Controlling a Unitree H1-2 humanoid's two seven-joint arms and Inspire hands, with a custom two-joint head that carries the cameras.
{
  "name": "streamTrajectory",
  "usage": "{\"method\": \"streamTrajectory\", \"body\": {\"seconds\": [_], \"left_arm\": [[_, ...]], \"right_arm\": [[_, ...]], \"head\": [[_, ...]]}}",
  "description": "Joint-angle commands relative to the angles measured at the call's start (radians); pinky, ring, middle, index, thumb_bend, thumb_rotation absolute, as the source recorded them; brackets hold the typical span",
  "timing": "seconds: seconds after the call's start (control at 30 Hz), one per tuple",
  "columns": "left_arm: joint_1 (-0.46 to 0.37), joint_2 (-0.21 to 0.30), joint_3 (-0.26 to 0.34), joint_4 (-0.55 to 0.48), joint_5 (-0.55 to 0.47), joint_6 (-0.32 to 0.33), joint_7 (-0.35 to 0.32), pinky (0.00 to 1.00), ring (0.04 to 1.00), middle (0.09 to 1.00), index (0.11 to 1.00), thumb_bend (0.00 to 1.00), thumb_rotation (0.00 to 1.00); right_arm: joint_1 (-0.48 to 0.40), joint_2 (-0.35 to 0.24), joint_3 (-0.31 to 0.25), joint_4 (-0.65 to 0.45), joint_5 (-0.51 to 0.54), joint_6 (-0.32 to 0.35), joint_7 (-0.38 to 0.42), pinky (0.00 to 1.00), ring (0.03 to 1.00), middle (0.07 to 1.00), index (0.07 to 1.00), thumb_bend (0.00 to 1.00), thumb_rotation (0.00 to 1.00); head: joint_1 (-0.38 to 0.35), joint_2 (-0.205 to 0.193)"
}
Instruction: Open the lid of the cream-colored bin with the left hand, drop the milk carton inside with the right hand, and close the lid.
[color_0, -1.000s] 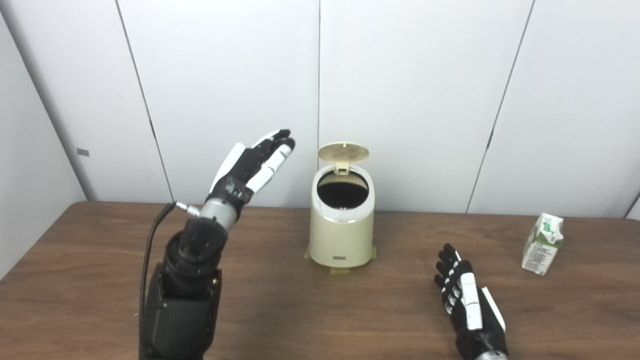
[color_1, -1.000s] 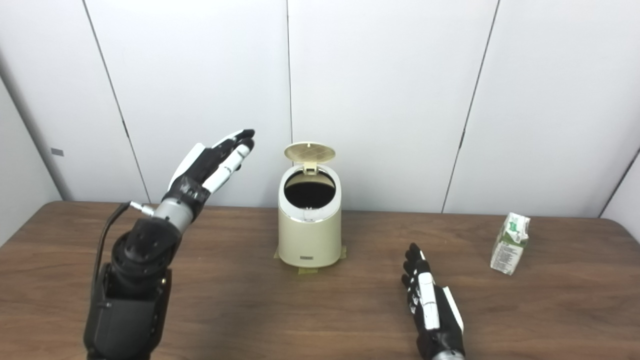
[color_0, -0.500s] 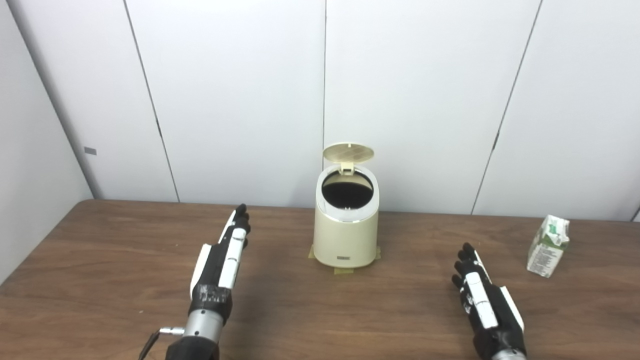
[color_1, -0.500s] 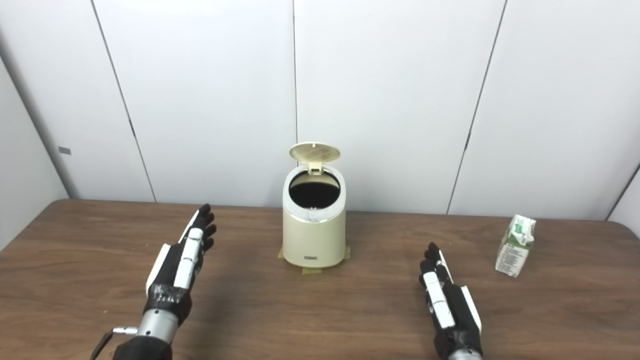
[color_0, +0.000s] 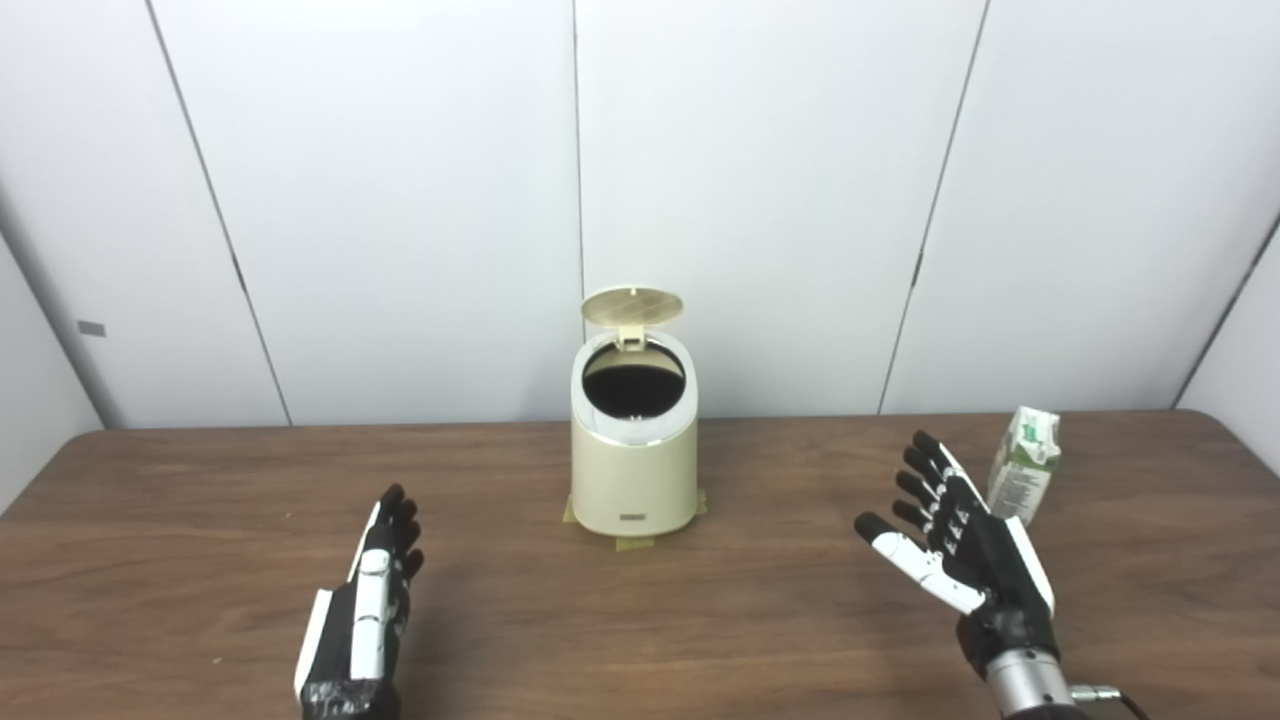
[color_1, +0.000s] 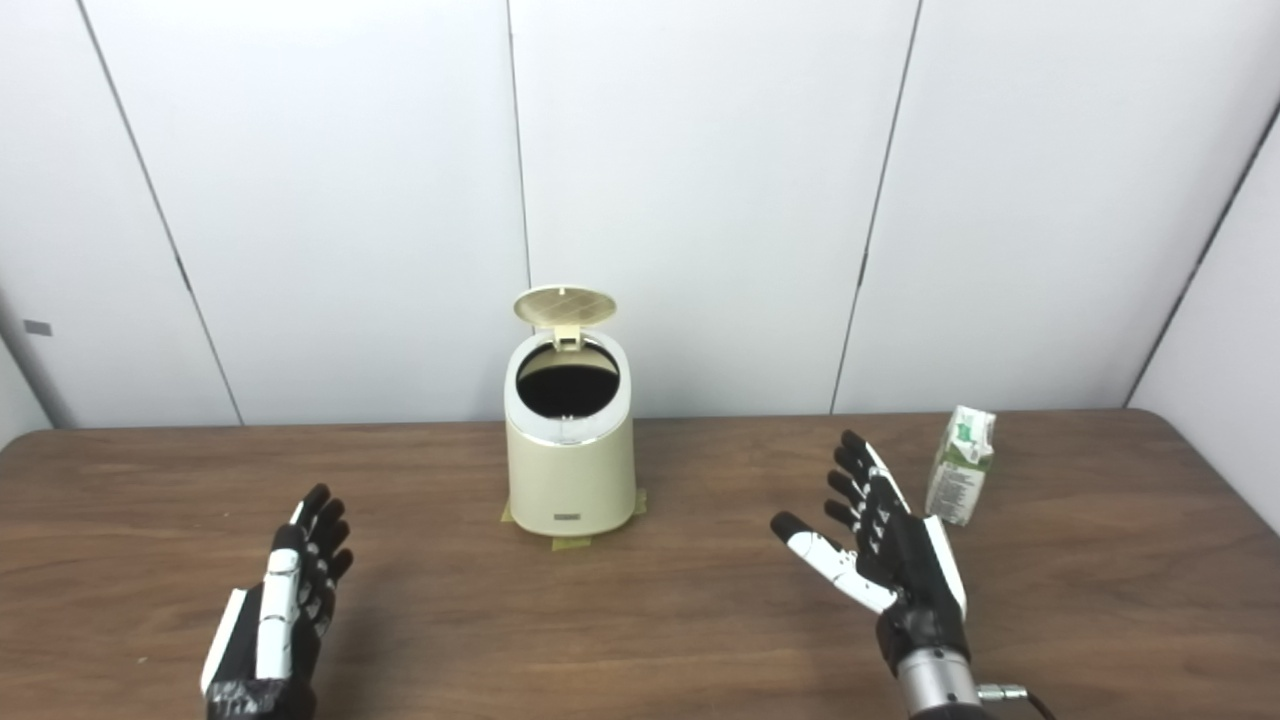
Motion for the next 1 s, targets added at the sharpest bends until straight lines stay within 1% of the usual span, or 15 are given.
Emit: {"method": "streamTrajectory", "body": {"seconds": [0.0, 0.07, 0.2, 0.27, 0.33, 0.4, 0.47, 0.57, 0.63, 0.67, 0.73, 0.77, 0.83, 0.93, 0.97], "left_arm": [[-0.041, 0.01, -0.004, -0.041, -0.02, -0.009, 0.001, 1.0, 1.0, 0.984, 1.0, 0.5, 1.0], [-0.047, 0.018, -0.004, -0.045, -0.027, -0.001, 0.006, 1.0, 1.0, 0.985, 1.0, 0.5, 1.0], [-0.052, 0.025, -0.012, -0.047, -0.031, 0.013, 0.011, 1.0, 1.0, 0.986, 1.0, 0.51, 1.0], [-0.05, 0.025, -0.013, -0.048, -0.038, 0.024, 0.012, 1.0, 1.0, 0.984, 1.0, 0.49, 1.0], [-0.047, 0.025, -0.015, -0.048, -0.038, 0.031, 0.015, 1.0, 1.0, 0.982, 1.0, 0.47, 1.0], [-0.045, 0.028, -0.016, -0.048, -0.042, 0.033, 0.013, 1.0, 1.0, 0.984, 1.0, 0.47, 1.0], [-0.043, 0.031, -0.015, -0.047, -0.05, 0.035, 0.009, 1.0, 1.0, 0.987, 1.0, 0.47, 1.0], [-0.044, 0.038, -0.015, -0.04, -0.063, 0.033, 0.001, 1.0, 1.0, 0.996, 1.0, 0.47, 1.0], [-0.044, 0.048, -0.019, -0.039, -0.071, 0.039, -0.008, 1.0, 1.0, 1.0, 1.0, 0.48, 1.0], [-0.044, 0.054, -0.022, -0.039, -0.072, 0.044, -0.012, 1.0, 1.0, 1.0, 1.0, 0.48, 1.0], [-0.045, 0.059, -0.025, -0.036, -0.079, 0.05, -0.015, 1.0, 1.0, 1.0, 1.0, 0.48, 1.0], [-0.045, 0.06, -0.026, -0.035, -0.083, 0.051, -0.015, 1.0, 1.0, 1.0, 1.0, 0.48, 1.0], [-0.047, 0.064, -0.031, -0.035, -0.091, 0.058, -0.018, 1.0, 1.0, 1.0, 1.0, 0.46, 1.0], [-0.05, 0.072, -0.036, -0.034, -0.095, 0.061, -0.021, 1.0, 1.0, 1.0, 1.0, 0.44, 1.0], [-0.049, 0.076, -0.04, -0.036, -0.094, 0.063, -0.022, 1.0, 1.0, 1.0, 1.0, 0.43, 1.0]], "right_arm": [[-0.018, -0.024, -0.011, -0.087, -0.021, 0.006, -0.004, 0.84, 0.886, 0.9, 0.89, 0.73, 0.31], [-0.009, -0.032, -0.02, -0.125, -0.023, 0.024, -0.002, 0.82, 0.88, 0.896, 0.884, 0.74, 0.3], [0.012, -0.06, -0.04, -0.202, -0.07, 0.1, -0.009, 0.79, 0.833, 0.866, 0.874, 0.79, 0.33], [0.018, -0.076, -0.053, -0.216, -0.077, 0.105, -0.005, 0.78, 0.818, 0.851, 0.871, 0.81, 0.35], [0.024, -0.088, -0.069, -0.226, -0.064, 0.105, 0.0, 0.77, 0.817, 0.852, 0.873, 0.83, 0.34], [0.028, -0.094, -0.082, -0.244, -0.056, 0.121, 0.003, 0.72, 0.813, 0.86, 0.869, 0.82, 0.28], [0.03, -0.096, -0.086, -0.26, -0.063, 0.135, 0.002, 0.7, 0.803, 0.861, 0.867, 0.82, 0.27], [0.032, -0.107, -0.1, -0.289, -0.077, 0.153, -0.006, 0.7, 0.796, 0.855, 0.862, 0.82, 0.26], [0.031, -0.121, -0.116, -0.301, -0.09, 0.167, -0.011, 0.73, 0.8, 0.85, 0.842, 0.85, 0.27], [0.029, -0.128, -0.124, -0.305, -0.093, 0.173, -0.011, 0.73, 0.805, 0.854, 0.841, 0.84, 0.25], [0.025, -0.159, -0.125, -0.305, -0.137, 0.182, -0.006, 0.73, 0.81, 0.855, 0.846, 0.83, 0.22], [0.015, -0.183, -0.121, -0.301, -0.178, 0.198, -0.004, 0.74, 0.815, 0.857, 0.855, 0.83, 0.23], [-0.009, -0.229, -0.111, -0.286, -0.242, 0.234, 0.005, 0.72, 0.815, 0.864, 0.865, 0.84, 0.2], [-0.04, -0.271, -0.104, -0.252, -0.273, 0.243, 0.018, 0.72, 0.825, 0.869, 0.869, 0.86, 0.14], [-0.053, -0.299, -0.095, -0.229, -0.292, 0.243, 0.029, 0.72, 0.831, 0.874, 0.873, 0.86, 0.13]], "head": [[-0.01, 0.001], [-0.022, 0.001], [-0.034, 0.003], [-0.047, 0.004], [-0.052, 0.006], [-0.065, 0.007], [-0.08, 0.006], [-0.104, 0.006], [-0.114, 0.004], [-0.125, 0.002], [-0.141, 0.001], [-0.156, 0.001], [-0.171, -0.004], [-0.178, -0.007], [-0.182, -0.008]]}}
